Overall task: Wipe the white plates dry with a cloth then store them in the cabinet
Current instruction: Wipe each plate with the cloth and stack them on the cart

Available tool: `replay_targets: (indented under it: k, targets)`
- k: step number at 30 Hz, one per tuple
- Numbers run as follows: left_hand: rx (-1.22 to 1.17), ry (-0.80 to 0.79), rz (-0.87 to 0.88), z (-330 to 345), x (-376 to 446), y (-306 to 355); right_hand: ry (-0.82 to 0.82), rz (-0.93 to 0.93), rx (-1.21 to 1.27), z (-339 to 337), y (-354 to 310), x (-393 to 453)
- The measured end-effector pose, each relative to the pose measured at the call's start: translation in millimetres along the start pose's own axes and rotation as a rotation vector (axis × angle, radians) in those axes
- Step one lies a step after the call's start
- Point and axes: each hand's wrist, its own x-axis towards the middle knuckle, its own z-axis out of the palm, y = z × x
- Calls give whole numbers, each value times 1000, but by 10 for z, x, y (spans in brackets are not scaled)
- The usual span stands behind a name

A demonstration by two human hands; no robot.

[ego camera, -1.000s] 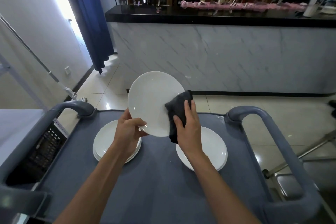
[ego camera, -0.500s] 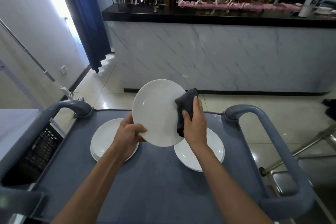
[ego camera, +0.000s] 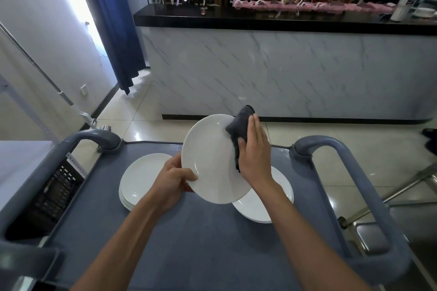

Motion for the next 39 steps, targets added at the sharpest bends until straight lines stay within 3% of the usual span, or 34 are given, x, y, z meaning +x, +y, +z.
replay_targets:
  k: [14, 31, 39]
  targets:
    - [39, -87, -12, -14, 26, -92, -47, -172, -114, 107, -146, -10]
    - [4, -70, -4, -163, 70, -219, -214, -434, 59, 296, -503, -300]
    - [-48, -113, 15, -200, 41, -273, -253, -496, -2, 254, -410, -321]
